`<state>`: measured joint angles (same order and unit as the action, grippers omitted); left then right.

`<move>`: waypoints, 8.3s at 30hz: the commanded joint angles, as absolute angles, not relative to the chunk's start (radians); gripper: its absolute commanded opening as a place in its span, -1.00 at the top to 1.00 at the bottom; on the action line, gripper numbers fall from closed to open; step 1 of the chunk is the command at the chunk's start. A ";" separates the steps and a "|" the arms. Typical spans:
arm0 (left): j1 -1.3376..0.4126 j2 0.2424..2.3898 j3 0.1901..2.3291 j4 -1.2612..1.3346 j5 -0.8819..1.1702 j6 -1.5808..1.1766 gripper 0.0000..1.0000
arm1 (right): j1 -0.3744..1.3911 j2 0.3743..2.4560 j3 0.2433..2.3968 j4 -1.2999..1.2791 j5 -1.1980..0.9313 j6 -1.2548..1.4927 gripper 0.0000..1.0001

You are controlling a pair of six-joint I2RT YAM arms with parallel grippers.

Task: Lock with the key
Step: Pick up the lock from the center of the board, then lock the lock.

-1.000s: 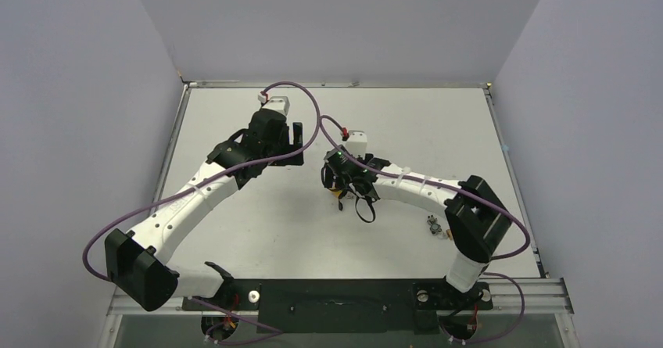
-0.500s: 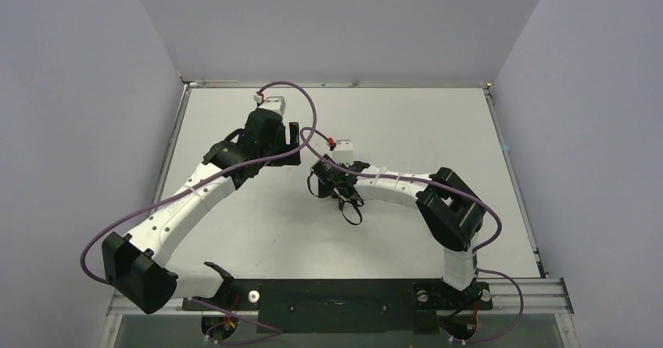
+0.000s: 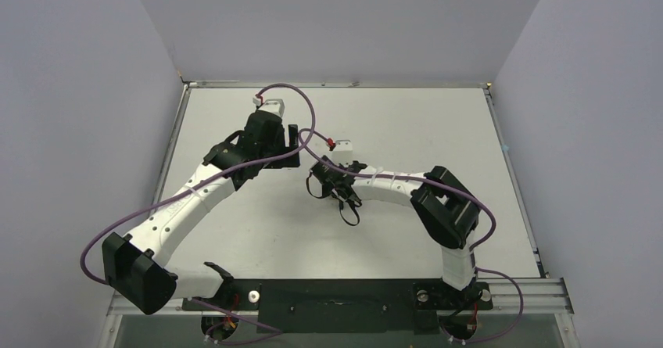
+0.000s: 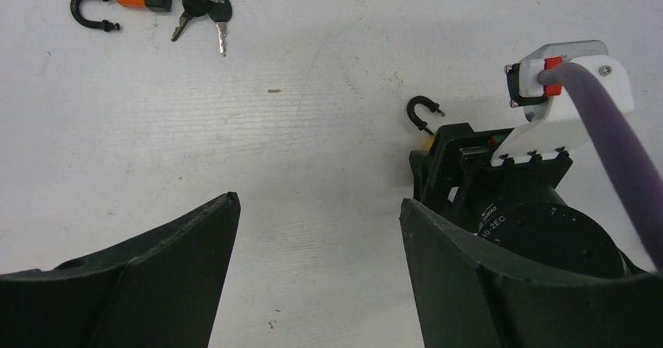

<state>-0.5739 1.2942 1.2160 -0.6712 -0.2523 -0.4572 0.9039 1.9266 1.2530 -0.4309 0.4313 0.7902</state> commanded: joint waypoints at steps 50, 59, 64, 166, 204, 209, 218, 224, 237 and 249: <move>-0.662 1.451 1.721 -0.745 1.057 0.188 -0.27 | 0.770 0.866 1.164 -0.407 -0.313 0.498 1.00; -0.698 1.442 1.707 -0.775 0.978 0.201 -0.10 | 0.770 0.865 1.180 -0.411 -0.305 0.511 1.00; -0.704 1.424 1.689 -0.767 0.937 0.183 0.00 | 0.770 0.863 1.183 -0.413 -0.291 0.513 1.00; -0.607 1.230 1.725 -0.232 0.846 -0.560 1.00 | 0.531 1.062 1.301 0.321 -1.018 0.635 0.29; -0.545 1.229 1.638 -0.205 0.916 -0.530 0.35 | 0.488 0.986 1.194 0.400 -0.866 0.780 1.00; -0.544 1.229 1.632 -0.171 0.932 -0.560 0.36 | 0.488 0.992 1.193 0.411 -0.864 0.786 1.00; -0.543 1.242 1.627 -0.167 0.935 -0.569 0.47 | 0.488 0.996 1.189 0.420 -0.862 0.792 1.00; -0.543 1.248 1.616 -0.138 0.938 -0.592 0.54 | 0.487 0.995 1.183 0.421 -0.862 0.792 1.00; -0.546 1.250 1.551 0.002 0.952 -0.697 1.00 | 0.492 1.005 1.149 0.404 -0.855 0.775 1.00; -0.596 1.254 1.506 0.069 0.935 -0.744 1.00 | 0.595 1.048 1.198 0.191 -0.767 0.605 1.00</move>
